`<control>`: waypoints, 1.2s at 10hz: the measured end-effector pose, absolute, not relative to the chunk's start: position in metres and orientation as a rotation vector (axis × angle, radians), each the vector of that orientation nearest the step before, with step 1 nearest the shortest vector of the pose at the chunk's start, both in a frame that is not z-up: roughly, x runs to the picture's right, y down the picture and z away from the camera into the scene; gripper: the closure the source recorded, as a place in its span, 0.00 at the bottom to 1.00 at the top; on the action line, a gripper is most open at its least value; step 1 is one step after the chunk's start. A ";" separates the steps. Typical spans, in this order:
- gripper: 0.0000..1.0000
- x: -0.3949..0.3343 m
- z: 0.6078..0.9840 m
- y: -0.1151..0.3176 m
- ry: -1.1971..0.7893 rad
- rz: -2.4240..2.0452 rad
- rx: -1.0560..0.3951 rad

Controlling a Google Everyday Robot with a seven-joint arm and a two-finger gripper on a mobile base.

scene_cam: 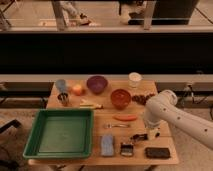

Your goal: Place brush in red bowl

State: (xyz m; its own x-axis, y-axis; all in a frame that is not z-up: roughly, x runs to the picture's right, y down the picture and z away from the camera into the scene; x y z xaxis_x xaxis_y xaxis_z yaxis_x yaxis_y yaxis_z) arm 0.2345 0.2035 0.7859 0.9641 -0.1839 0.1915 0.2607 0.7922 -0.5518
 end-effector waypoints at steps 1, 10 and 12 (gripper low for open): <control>0.20 0.241 0.787 0.203 -0.132 -0.235 -0.614; 0.20 0.285 0.811 0.225 -0.147 -0.212 -0.620; 0.20 0.291 0.812 0.228 -0.149 -0.209 -0.621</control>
